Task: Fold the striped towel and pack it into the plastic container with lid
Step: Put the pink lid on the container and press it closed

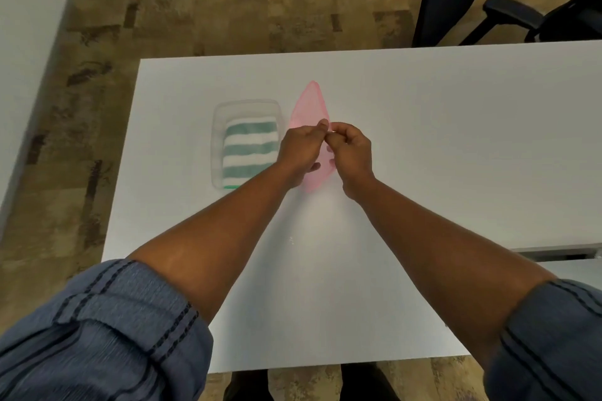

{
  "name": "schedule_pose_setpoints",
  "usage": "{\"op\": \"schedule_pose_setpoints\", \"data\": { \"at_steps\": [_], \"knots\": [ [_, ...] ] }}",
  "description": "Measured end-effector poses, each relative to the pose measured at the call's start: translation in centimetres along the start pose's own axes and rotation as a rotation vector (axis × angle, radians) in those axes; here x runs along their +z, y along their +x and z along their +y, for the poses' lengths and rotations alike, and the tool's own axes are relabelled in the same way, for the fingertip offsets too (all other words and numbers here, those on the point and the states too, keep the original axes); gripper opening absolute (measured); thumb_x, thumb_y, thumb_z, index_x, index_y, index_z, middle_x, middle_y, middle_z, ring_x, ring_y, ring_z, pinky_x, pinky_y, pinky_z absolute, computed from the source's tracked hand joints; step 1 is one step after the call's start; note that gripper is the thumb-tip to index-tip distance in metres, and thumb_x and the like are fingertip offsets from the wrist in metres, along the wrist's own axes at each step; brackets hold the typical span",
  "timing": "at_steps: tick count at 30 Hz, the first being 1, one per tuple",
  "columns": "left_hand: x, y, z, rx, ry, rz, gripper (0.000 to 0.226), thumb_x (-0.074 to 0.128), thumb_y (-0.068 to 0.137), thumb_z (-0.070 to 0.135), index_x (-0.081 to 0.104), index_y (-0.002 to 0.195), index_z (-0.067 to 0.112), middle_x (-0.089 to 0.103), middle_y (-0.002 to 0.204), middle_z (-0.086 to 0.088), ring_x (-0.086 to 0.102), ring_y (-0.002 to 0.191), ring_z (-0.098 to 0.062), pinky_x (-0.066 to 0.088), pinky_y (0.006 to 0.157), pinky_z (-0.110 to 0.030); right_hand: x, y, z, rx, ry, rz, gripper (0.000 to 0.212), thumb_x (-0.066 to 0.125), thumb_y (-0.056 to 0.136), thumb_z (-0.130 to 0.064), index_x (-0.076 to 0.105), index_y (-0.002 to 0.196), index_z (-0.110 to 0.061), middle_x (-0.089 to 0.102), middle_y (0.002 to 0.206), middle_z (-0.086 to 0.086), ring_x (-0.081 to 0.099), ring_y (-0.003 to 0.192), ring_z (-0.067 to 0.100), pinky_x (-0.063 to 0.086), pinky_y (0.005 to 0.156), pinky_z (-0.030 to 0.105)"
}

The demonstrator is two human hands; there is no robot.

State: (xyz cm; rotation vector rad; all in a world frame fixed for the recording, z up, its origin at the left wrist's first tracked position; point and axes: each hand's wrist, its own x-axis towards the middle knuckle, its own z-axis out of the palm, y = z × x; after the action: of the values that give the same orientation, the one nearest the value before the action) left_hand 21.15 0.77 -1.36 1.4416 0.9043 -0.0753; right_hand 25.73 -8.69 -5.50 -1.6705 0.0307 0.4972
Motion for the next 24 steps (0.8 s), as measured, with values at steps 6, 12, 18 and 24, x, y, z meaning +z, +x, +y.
{"op": "schedule_pose_setpoints", "data": {
  "at_steps": [6,12,18,24],
  "knots": [
    [-1.5,0.2,0.2,0.010,-0.088,0.052,0.021,0.065,0.094,0.033,0.072,0.105,0.016,0.074,0.102,0.002,0.071,0.090,-0.021,0.061,0.074,-0.033,0.9,-1.5,-0.4,-0.017,0.015,-0.139,0.024,0.060,0.097,-0.022,0.075,0.115,-0.018,0.076,0.112,-0.003,0.071,0.106,0.017,0.056,0.089,0.033],
    [-3.8,0.6,-0.2,-0.036,-0.192,0.139,0.015,0.062,0.096,0.019,0.070,0.107,0.013,0.073,0.112,-0.007,0.071,0.096,-0.033,0.064,0.078,-0.043,1.1,-1.1,0.8,-0.041,-0.162,0.024,0.032,0.068,0.090,-0.023,0.068,0.122,-0.020,0.064,0.128,-0.004,0.062,0.114,0.018,0.050,0.105,0.043],
    [-6.7,0.2,-0.2,-0.006,-0.333,0.115,0.036,0.063,0.094,0.005,0.056,0.124,0.024,0.069,0.121,-0.008,0.075,0.091,-0.032,0.063,0.069,-0.035,0.6,-0.4,0.9,0.132,-0.140,0.097,0.063,0.056,0.099,-0.044,0.035,0.154,-0.021,0.044,0.153,0.003,0.046,0.136,0.024,0.040,0.111,0.042],
    [-9.5,0.2,-1.0,0.060,-0.285,0.170,0.047,0.054,0.097,0.007,0.054,0.140,0.026,0.069,0.123,-0.003,0.072,0.098,-0.027,0.061,0.078,-0.036,2.0,-0.6,0.2,0.085,0.023,0.036,0.047,0.054,0.103,-0.025,0.045,0.148,-0.013,0.059,0.115,0.002,0.060,0.097,0.018,0.058,0.081,0.033]
  ]
}}
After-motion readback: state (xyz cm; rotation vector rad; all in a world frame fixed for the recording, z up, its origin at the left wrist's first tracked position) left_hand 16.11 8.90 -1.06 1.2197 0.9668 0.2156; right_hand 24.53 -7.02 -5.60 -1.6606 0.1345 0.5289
